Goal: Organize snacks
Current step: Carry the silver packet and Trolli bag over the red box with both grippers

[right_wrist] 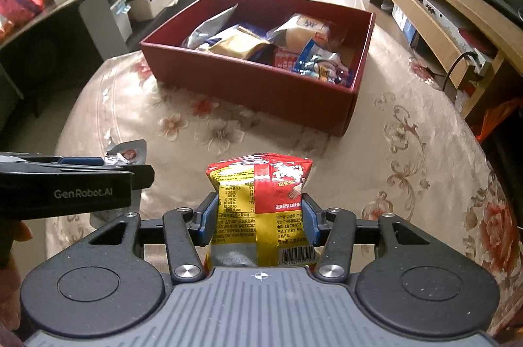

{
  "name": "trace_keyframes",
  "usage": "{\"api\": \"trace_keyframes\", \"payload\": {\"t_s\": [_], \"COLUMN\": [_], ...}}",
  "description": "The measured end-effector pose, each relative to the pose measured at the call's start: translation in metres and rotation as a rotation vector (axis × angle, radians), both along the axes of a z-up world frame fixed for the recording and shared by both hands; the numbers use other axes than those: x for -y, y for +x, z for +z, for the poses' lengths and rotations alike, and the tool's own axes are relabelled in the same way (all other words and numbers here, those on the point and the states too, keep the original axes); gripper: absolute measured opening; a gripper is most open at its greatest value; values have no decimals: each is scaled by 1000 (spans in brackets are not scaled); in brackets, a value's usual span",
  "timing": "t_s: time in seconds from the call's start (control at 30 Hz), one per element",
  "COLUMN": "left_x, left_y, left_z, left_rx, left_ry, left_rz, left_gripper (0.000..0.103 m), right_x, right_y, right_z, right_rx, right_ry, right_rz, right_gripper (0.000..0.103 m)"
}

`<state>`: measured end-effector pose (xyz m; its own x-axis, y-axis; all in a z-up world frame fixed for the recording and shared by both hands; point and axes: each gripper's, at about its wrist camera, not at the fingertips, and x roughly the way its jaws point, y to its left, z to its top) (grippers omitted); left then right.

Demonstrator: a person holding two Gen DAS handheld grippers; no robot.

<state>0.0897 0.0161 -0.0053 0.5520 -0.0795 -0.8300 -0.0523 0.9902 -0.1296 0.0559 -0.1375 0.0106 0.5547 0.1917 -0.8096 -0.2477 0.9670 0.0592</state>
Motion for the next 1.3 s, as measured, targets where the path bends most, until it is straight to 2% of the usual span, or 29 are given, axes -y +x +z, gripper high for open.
{"api": "trace_keyframes", "payload": {"t_s": [0.47,1.0,1.3], "left_x": [5,15,24], "left_y": [31,71,104], "left_z": [25,41,46], "left_rx": [64,109,125], "left_ry": [7,21,41], "left_rz": [-2,4,8], "left_gripper": [58,58,58], "right_x": [5,11,18], "right_y": [25,61,87], "right_z": [22,43,45], "right_rx": [62,120,128], "right_ry": [49,81,97], "right_rz": [-38,-74,-99], "right_gripper": [59,59,59]}}
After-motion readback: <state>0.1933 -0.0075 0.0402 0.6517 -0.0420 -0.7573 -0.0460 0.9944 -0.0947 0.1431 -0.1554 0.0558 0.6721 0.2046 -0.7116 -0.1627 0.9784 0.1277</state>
